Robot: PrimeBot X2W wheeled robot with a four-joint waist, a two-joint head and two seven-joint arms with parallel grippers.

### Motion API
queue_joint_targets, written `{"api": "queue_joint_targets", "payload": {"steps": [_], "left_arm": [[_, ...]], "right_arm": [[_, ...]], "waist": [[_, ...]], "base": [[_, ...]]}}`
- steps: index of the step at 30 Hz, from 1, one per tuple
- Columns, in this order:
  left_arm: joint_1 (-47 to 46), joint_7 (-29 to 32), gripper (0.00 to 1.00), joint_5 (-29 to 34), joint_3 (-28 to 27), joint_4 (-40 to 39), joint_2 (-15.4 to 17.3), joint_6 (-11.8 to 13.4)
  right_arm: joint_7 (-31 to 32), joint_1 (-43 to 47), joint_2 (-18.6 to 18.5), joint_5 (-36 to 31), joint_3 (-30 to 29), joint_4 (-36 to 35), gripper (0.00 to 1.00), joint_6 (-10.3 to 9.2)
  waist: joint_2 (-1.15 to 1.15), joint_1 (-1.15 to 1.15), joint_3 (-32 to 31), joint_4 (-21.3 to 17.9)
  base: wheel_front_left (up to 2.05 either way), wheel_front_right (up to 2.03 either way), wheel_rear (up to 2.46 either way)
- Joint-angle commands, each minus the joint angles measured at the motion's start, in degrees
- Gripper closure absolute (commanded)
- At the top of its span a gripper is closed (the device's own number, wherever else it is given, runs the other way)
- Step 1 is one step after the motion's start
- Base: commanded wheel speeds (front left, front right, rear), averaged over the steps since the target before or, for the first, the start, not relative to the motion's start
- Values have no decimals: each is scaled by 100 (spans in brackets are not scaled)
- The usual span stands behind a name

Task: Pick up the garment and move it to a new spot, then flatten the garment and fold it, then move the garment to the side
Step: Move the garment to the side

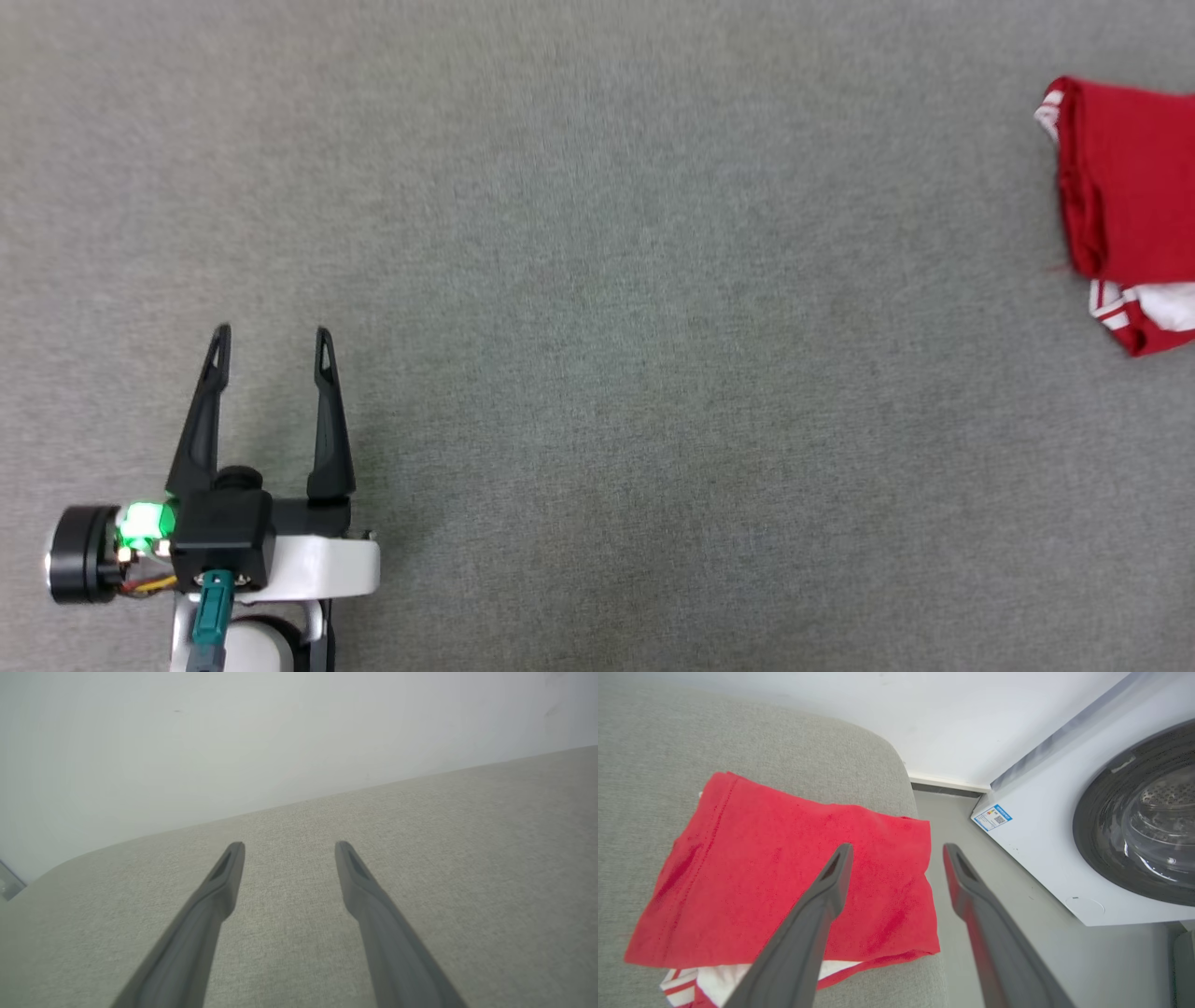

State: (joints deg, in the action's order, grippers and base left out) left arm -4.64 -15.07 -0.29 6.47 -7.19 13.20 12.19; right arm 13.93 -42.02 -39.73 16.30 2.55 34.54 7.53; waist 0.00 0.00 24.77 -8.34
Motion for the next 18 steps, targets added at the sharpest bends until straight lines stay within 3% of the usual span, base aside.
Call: {"api": "queue_joint_targets", "payload": {"steps": [1,8,18], "left_arm": [[109,-12,0,-40,-12,25,-34,31],[469,-12,0,-144,-25,176,-161,59],[804,-12,0,-176,-21,403,-276,-35]], "right_arm": [[-103,123,61,43,39,-158,0,-9],[-739,728,353,119,-108,-1319,0,-10],[-1614,1838,1533,-235,-463,-2746,0,-9]], "waist": [[0,0,-393,35],[0,0,-1019,204],[0,0,-1664,494]], "base": [[0,0,0],[0,0,0],[0,0,0]]}}
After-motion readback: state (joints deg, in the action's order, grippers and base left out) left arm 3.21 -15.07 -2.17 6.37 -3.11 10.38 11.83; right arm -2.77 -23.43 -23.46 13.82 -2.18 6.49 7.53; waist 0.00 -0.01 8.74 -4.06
